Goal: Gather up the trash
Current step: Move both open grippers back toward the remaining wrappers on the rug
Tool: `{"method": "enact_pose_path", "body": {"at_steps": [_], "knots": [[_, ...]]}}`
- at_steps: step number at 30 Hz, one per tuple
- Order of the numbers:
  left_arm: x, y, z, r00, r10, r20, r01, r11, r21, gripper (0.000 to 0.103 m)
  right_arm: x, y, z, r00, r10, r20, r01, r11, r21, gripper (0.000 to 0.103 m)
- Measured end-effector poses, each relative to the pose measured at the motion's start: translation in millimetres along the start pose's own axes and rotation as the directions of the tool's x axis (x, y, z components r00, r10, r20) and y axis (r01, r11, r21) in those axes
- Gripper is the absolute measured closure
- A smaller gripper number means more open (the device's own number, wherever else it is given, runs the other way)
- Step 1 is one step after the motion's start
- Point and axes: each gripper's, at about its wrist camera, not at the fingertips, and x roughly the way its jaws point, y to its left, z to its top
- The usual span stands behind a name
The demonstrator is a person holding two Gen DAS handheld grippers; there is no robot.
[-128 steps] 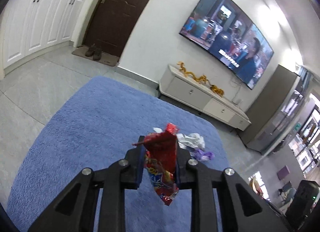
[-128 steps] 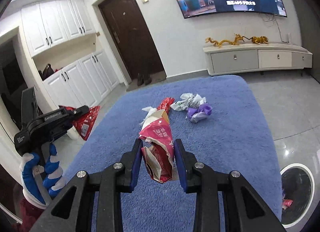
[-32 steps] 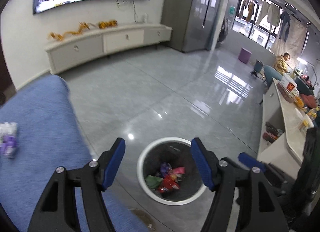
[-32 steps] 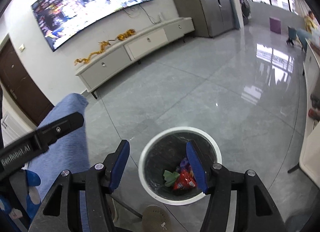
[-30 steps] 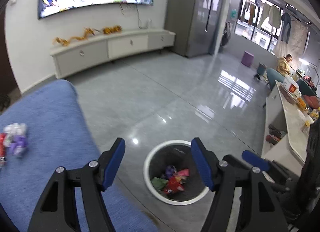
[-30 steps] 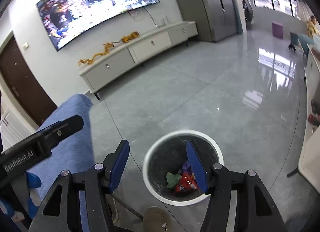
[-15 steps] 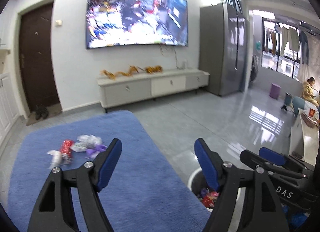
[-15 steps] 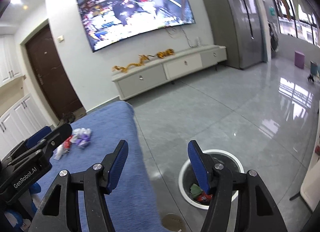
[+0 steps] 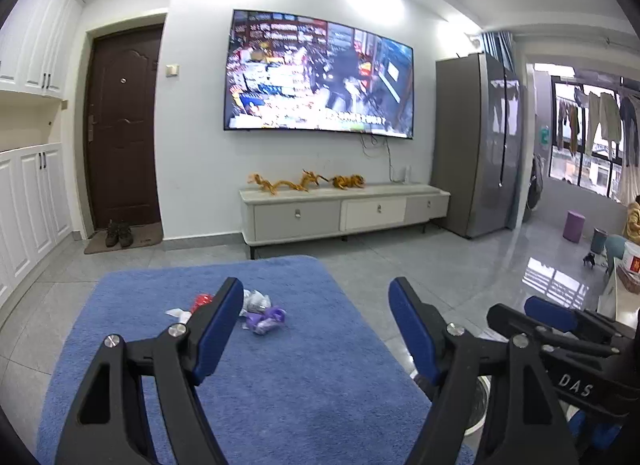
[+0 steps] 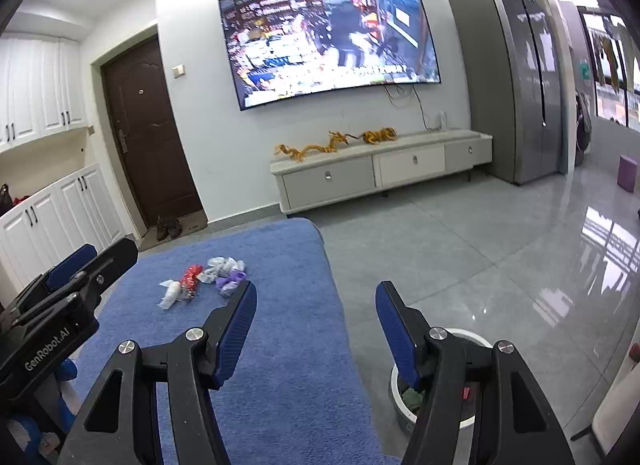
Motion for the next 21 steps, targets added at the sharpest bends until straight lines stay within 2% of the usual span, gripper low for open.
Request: {"method": "enact_pose_path", "body": {"at_steps": [6, 15, 21], "knots": [[-21.7, 21.2, 5.1, 0.998, 0.039, 0.052, -0.037, 0.999, -0.029, 0.029, -7.3, 23.3, 3.3, 0.999, 0.031, 0.024, -0.030, 0.998, -0.054, 0.043], [-24.7, 63.6, 3.8, 0.994, 0.098, 0.051, -0.093, 0.991, -0.093, 0.029, -6.2, 47.4, 7.6, 0.997, 0.081, 0.018, -0.079, 0.993, -0.088, 0.043], [-26.2, 112.3, 20.9, 0.976, 0.200, 0.086, -0.190, 0.975, -0.116, 0.029, 0.7, 63.0, 18.2, 0.990, 0.137, 0.018, -0.135, 0.985, -0.107, 0.043]]}}
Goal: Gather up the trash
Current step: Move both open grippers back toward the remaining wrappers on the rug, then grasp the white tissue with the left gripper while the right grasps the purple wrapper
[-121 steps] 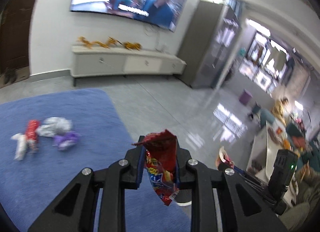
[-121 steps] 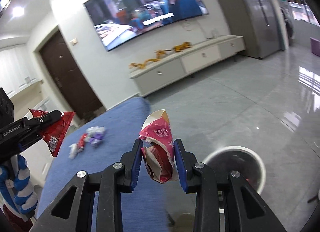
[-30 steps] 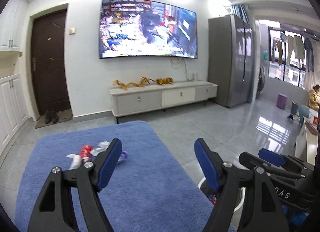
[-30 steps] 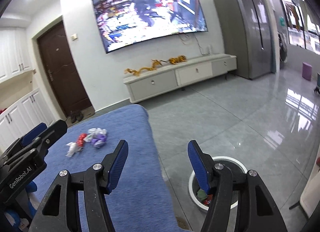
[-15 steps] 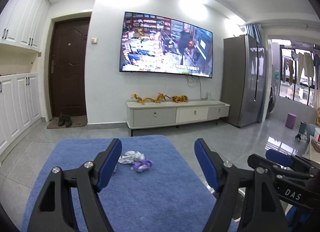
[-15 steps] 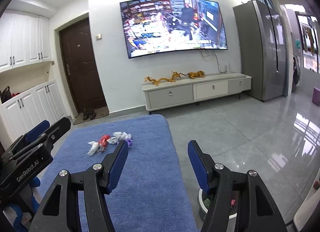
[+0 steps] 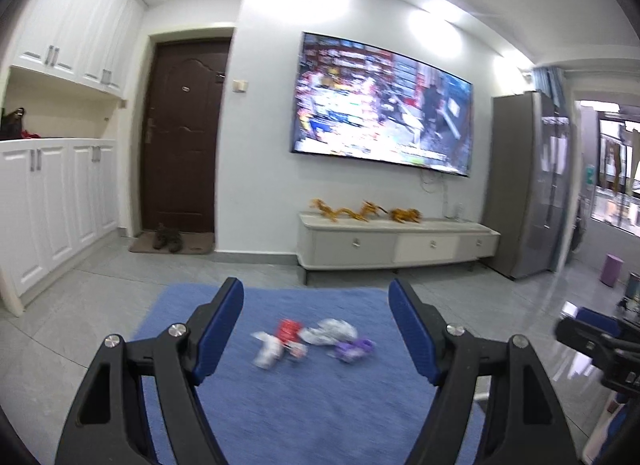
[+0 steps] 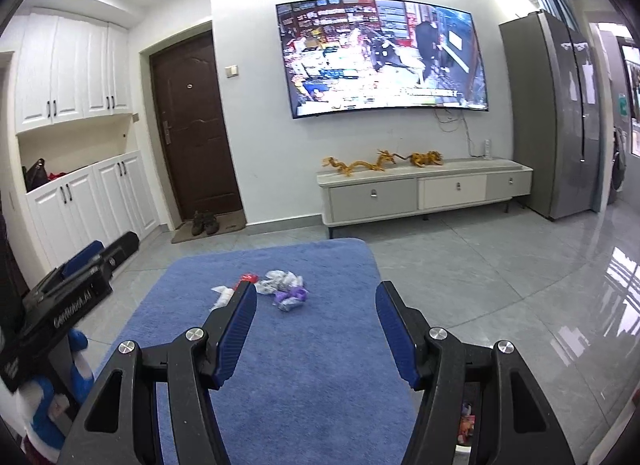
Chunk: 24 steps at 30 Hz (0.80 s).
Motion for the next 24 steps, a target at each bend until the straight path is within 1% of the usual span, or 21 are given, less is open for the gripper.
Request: {"method": "enact_pose_path", "body": {"at_steps": [6, 10, 14, 18, 22, 24], "knots": [[25.5, 56.0, 19.4, 0.993, 0.121, 0.004, -0.120, 0.991, -0.063, 0.029, 21.0, 14.6, 12.5, 0.999, 0.052, -0.015, -0.052, 0.998, -0.027, 0.043], [45.8, 81.7, 18.3, 0.988, 0.152, -0.029, -0.154, 0.984, -0.084, 0.029, 38.9, 21.5, 22.1, 0.996, 0.085, -0.020, -0.086, 0.995, -0.046, 0.043], [79.3, 98.5, 0.8, 0.983, 0.151, -0.101, -0.160, 0.983, -0.094, 0.029, 64.7, 21.7, 23.5, 0.993, 0.109, -0.046, -0.111, 0.993, -0.042, 0.043], [125.8, 101.2, -25.8, 0.974, 0.113, -0.196, -0.132, 0.988, -0.082, 0.030, 102.9, 19.3, 14.5, 0.986, 0.125, -0.107, -0.129, 0.991, -0.036, 0.043], [175.7, 95.6, -56.0, 0.952, 0.072, -0.296, -0.087, 0.995, -0.038, 0.031, 153.6, 15.9, 1.2, 0.973, 0.146, -0.177, -0.152, 0.988, -0.020, 0.043], [199.4, 92.8, -73.3, 0.934, 0.048, -0.353, -0.058, 0.998, -0.018, 0.033, 181.0, 15.0, -6.6, 0.965, 0.154, -0.211, -0.161, 0.987, -0.016, 0.043]]}}
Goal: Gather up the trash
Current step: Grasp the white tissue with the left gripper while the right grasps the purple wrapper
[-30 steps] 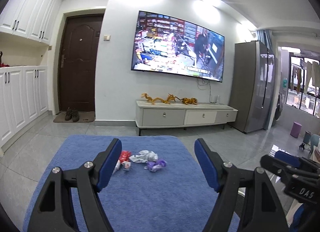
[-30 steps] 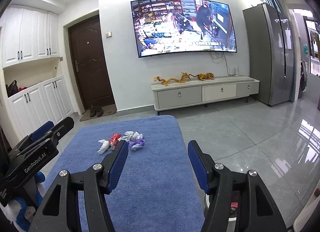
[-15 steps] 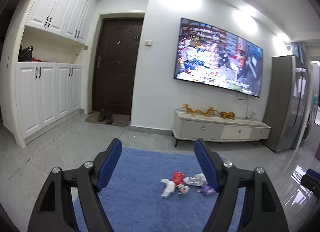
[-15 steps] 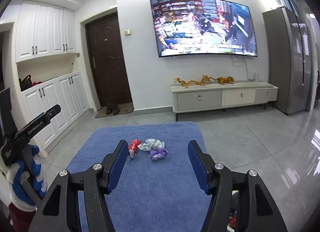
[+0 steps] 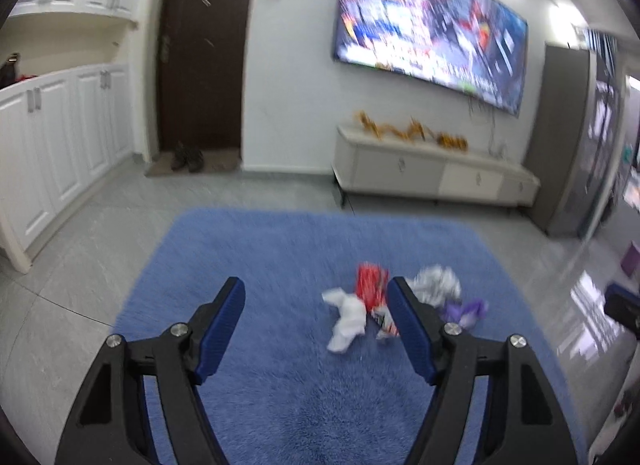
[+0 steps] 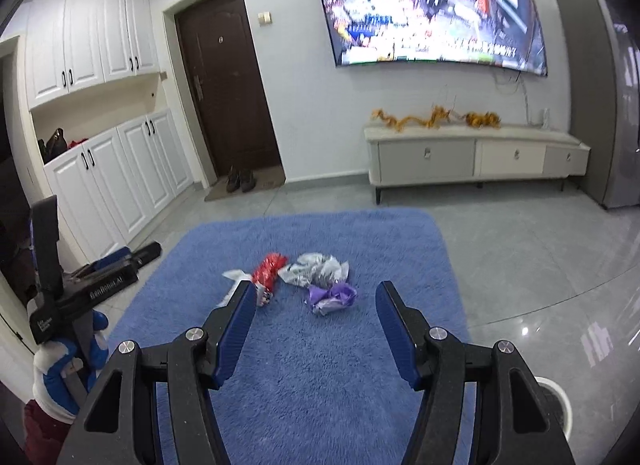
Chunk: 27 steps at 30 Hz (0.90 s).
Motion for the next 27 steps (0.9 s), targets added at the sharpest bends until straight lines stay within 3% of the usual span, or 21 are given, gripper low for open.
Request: {"method": "enact_pose_path", "body": {"at_steps": [6, 11, 13, 17, 19, 20, 22, 23, 27], "knots": [[74.1, -6.4, -27.2, 0.987, -0.064, -0.148, 0.067, 0.998, 0.013, 0.039, 73.1, -16.7, -10.0, 0.996, 0.037, -0.078, -0.034, 0.999, 0.036, 0.042], [106.7, -10.8, -37.9, 0.975, -0.085, -0.204, 0.088, 0.996, 0.007, 0.043, 116.6, -25.1, -15.2, 0.991, 0.046, -0.126, -0.039, 0.997, 0.060, 0.038], [117.2, -8.8, -42.1, 0.968, -0.099, -0.230, 0.099, 0.995, -0.011, 0.050, 130.2, -26.3, -14.4, 0.989, 0.051, -0.140, -0.042, 0.997, 0.063, 0.037], [124.7, -1.1, -43.5, 0.957, -0.153, -0.246, 0.142, 0.988, -0.064, 0.057, 149.8, -20.4, -15.6, 0.985, 0.045, -0.166, -0.038, 0.998, 0.040, 0.036], [129.3, 1.8, -45.4, 0.948, -0.177, -0.265, 0.159, 0.983, -0.088, 0.071, 161.4, -20.1, -17.3, 0.980, 0.038, -0.195, -0.031, 0.999, 0.040, 0.036], [129.1, 2.2, -45.8, 0.947, -0.180, -0.265, 0.161, 0.983, -0.091, 0.072, 165.2, -19.8, -18.3, 0.976, 0.034, -0.214, -0.026, 0.999, 0.038, 0.036], [128.0, 0.2, -46.8, 0.945, -0.191, -0.265, 0.175, 0.981, -0.083, 0.083, 167.1, -18.1, -18.7, 0.974, 0.033, -0.224, -0.026, 0.999, 0.033, 0.043], [127.2, -0.5, -46.9, 0.945, -0.194, -0.265, 0.179, 0.981, -0.079, 0.085, 166.4, -16.1, -18.8, 0.974, 0.032, -0.223, -0.027, 0.999, 0.024, 0.049], [122.9, -6.0, -45.6, 0.950, -0.173, -0.261, 0.165, 0.985, -0.052, 0.089, 154.9, -7.2, -23.1, 0.977, 0.037, -0.208, -0.040, 0.999, -0.008, 0.052]]}}
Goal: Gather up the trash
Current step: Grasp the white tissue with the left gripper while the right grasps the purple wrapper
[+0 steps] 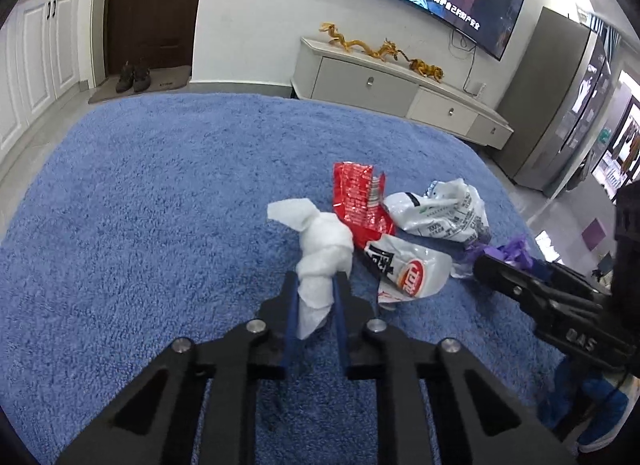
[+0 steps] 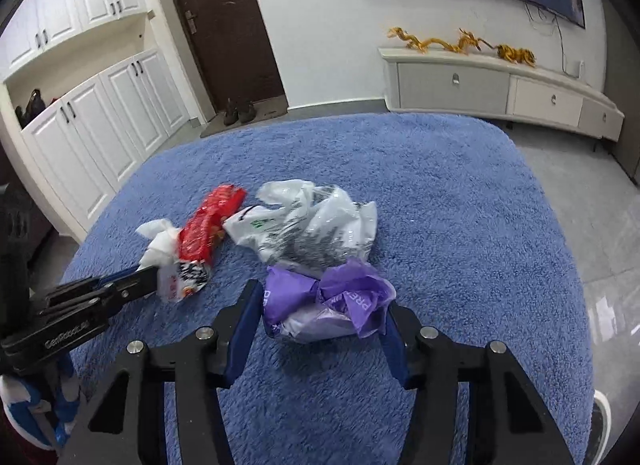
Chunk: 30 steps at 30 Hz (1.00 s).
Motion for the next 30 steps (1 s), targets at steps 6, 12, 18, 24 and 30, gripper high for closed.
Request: {"method": "enact_pose_path", "body": {"at_steps": [6, 12, 18, 24, 30], "knots": [[-35.5, -15.3, -15.9, 0.999, -0.012, 0.033, 0.011, 1.000, 0.019, 0.091, -39.1, 10.6, -14.6, 0.999, 0.013, 0.033, -0.014, 1.000, 0.007, 0.052], [-86.3, -34.2, -35.5, 0.995, -0.038, 0.088, 0.037, 0.999, 0.020, 0.091, -97.7, 14.9, -35.5, 0.995, 0.007, 0.095, -0.012, 0.998, 0.054, 0.052], [-136.1, -76.6, -56.8, 0.986, -0.039, 0.161, 0.026, 0.996, 0.083, 0.091, -151.9, 7.0, -58.1, 0.989, -0.052, 0.141, 0.035, 0.992, 0.119, 0.052], [-182.9, -119.3, -72.3, 0.968, -0.074, 0.241, 0.034, 0.985, 0.166, 0.091, -208.6, 4.6, -74.1, 0.971, -0.097, 0.220, 0.063, 0.986, 0.154, 0.052], [-220.1, -157.7, -83.3, 0.948, -0.102, 0.303, 0.025, 0.969, 0.247, 0.091, -256.3, 1.1, -85.7, 0.945, -0.129, 0.299, 0.078, 0.981, 0.175, 0.052]]}}
